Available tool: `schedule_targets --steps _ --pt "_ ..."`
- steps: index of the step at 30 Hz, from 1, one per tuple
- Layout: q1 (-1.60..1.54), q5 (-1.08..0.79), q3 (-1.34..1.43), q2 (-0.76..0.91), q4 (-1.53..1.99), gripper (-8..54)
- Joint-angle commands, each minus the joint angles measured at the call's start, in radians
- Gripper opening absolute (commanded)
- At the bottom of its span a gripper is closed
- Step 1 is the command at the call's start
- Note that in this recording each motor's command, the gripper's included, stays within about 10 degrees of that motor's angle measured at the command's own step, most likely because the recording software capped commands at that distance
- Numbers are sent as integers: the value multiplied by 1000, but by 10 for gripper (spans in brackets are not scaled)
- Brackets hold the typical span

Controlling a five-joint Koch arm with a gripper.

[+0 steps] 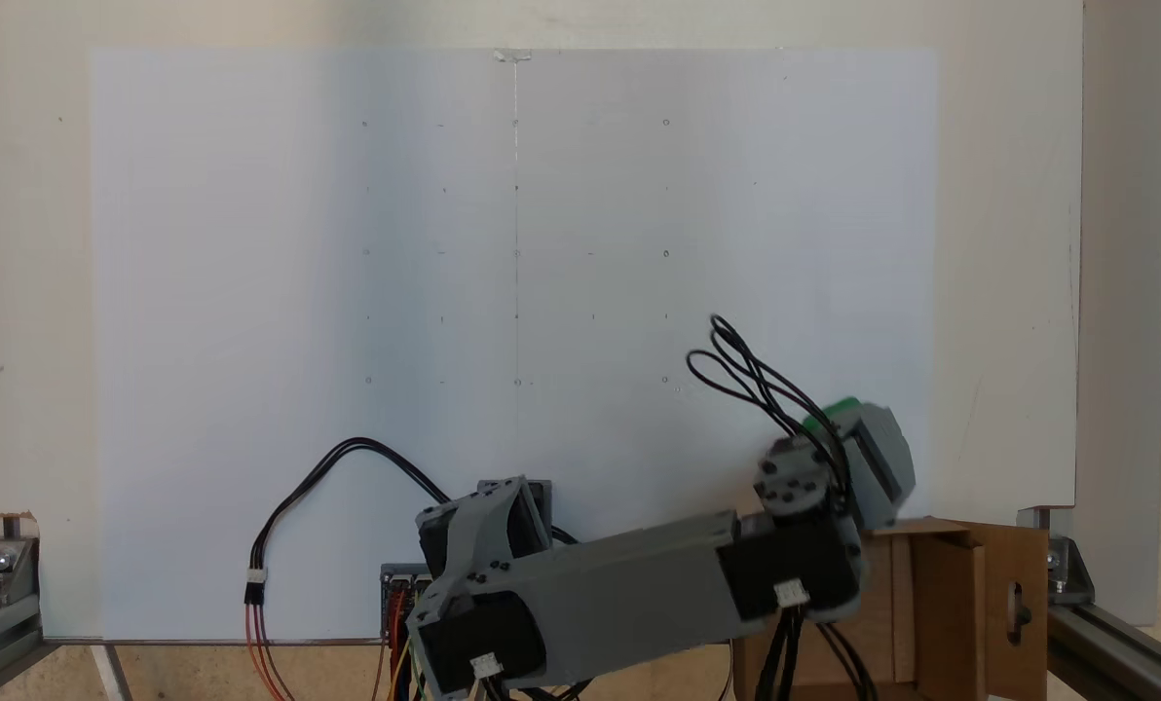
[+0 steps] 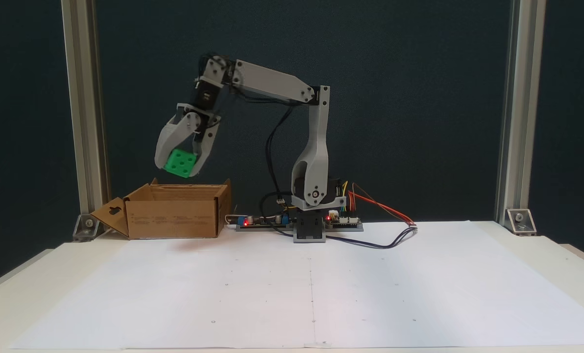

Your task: Grasp a green dice and put it in the bin.

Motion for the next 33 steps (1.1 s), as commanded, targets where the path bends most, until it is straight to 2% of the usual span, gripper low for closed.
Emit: schedule_targets --steps 1,8,11,25,26,28,29,31,33 --pt "106 -104 -34 40 -5 115" --pt "370 -225 -41 40 -8 115" --pt "443 -268 -40 -14 -5 115" --pt "558 -356 -3 -230 -109 115" --pt "560 -356 -3 -239 -118 125" --pt "560 -354 -3 -249 -121 318" --pt "560 -353 -2 -259 -121 334" --pt "561 -353 -3 -262 -126 409" --pt "566 -353 -3 -262 -147 410"
